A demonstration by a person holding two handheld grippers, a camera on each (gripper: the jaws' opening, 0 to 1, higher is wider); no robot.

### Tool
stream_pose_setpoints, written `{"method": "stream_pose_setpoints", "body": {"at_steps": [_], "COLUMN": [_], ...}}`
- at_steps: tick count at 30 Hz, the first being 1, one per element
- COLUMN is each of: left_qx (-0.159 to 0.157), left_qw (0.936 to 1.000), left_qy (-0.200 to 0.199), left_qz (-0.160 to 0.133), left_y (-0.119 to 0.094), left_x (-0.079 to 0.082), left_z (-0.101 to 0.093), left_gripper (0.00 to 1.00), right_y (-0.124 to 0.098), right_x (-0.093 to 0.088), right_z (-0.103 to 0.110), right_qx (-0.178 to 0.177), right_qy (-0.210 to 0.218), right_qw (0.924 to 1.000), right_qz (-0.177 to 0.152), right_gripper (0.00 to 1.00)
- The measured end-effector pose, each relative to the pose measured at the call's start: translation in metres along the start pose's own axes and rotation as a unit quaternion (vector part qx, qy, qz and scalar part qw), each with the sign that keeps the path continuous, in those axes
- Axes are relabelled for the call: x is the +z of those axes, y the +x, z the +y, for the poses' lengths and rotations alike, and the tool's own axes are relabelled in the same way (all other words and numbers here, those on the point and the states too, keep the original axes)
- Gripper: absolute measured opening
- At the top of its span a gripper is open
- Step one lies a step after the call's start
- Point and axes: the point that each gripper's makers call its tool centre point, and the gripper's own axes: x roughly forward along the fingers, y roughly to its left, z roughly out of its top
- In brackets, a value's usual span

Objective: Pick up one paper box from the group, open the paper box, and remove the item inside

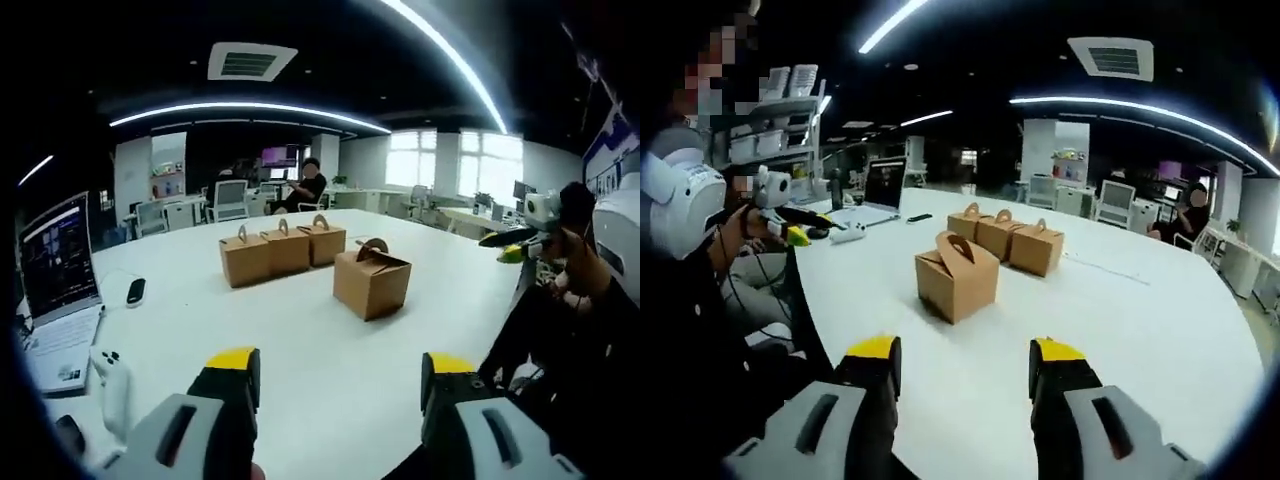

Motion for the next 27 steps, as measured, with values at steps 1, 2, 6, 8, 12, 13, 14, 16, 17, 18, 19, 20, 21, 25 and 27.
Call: {"method": "stream_pose_setpoints", "body": {"at_steps": [1, 2, 6, 8, 12, 13, 14, 16, 17, 18, 19, 20, 21, 25, 27], "left_qx": [0.000, 0.000, -0.001, -0.006, -0.016, -0.017, -0.018, -0.021, -0.022, -0.024, -0.027, -0.032, -0.038, -0.075, -0.094], "left_qw": [1.0000, 1.0000, 0.9999, 0.9999, 0.9997, 0.9997, 0.9996, 0.9995, 0.9995, 0.9994, 0.9993, 0.9991, 0.9989, 0.9957, 0.9926], "left_qy": [0.000, -0.002, -0.008, -0.003, 0.012, 0.014, 0.016, 0.019, 0.020, 0.021, 0.023, 0.026, 0.026, 0.055, 0.077], "left_qz": [0.000, -0.001, 0.006, 0.010, 0.011, 0.011, 0.011, 0.012, 0.012, 0.013, 0.012, 0.012, 0.012, 0.002, -0.004], "left_y": [0.000, 0.002, 0.007, 0.009, 0.012, 0.013, 0.015, 0.018, 0.020, 0.022, 0.025, 0.029, 0.032, 0.050, 0.059], "left_x": [0.000, -0.001, -0.006, -0.005, 0.002, 0.004, 0.006, 0.008, 0.010, 0.011, 0.014, 0.016, 0.019, 0.036, 0.044], "left_z": [0.000, 0.001, 0.001, -0.001, -0.006, -0.006, -0.006, -0.007, -0.007, -0.007, -0.007, -0.009, -0.010, -0.019, -0.022], "left_gripper": [0.66, 0.66, 0.66, 0.66, 0.66, 0.66, 0.66, 0.66, 0.66, 0.66, 0.66, 0.66, 0.66, 0.68, 0.70], "right_y": [-0.003, -0.005, -0.007, -0.006, -0.002, -0.001, 0.000, 0.002, 0.003, 0.005, 0.006, 0.008, 0.010, 0.016, 0.018], "right_x": [-0.002, -0.001, -0.004, -0.006, -0.008, -0.008, -0.009, -0.008, -0.007, -0.006, -0.005, -0.004, -0.003, -0.003, -0.003], "right_z": [0.000, 0.003, 0.008, 0.007, 0.004, 0.004, 0.004, 0.004, 0.004, 0.004, 0.004, 0.004, 0.005, 0.009, 0.010], "right_qx": [-0.005, -0.005, -0.003, -0.002, -0.005, -0.004, -0.003, -0.002, -0.002, -0.002, -0.001, 0.000, 0.001, 0.010, 0.013], "right_qy": [0.009, 0.023, 0.024, 0.024, 0.021, 0.020, 0.020, 0.015, 0.013, 0.012, 0.011, 0.009, 0.006, 0.000, -0.003], "right_qw": [0.9999, 0.9997, 0.9996, 0.9997, 0.9998, 0.9998, 0.9998, 0.9999, 0.9999, 0.9999, 0.9999, 1.0000, 1.0000, 0.9999, 0.9999], "right_qz": [-0.002, -0.009, -0.010, -0.007, -0.003, -0.003, -0.002, -0.001, -0.001, -0.001, -0.002, -0.002, -0.003, -0.002, -0.002], "right_gripper": [0.51, 0.51, 0.51, 0.50, 0.48, 0.48, 0.48, 0.48, 0.48, 0.48, 0.48, 0.47, 0.47, 0.47, 0.47]}}
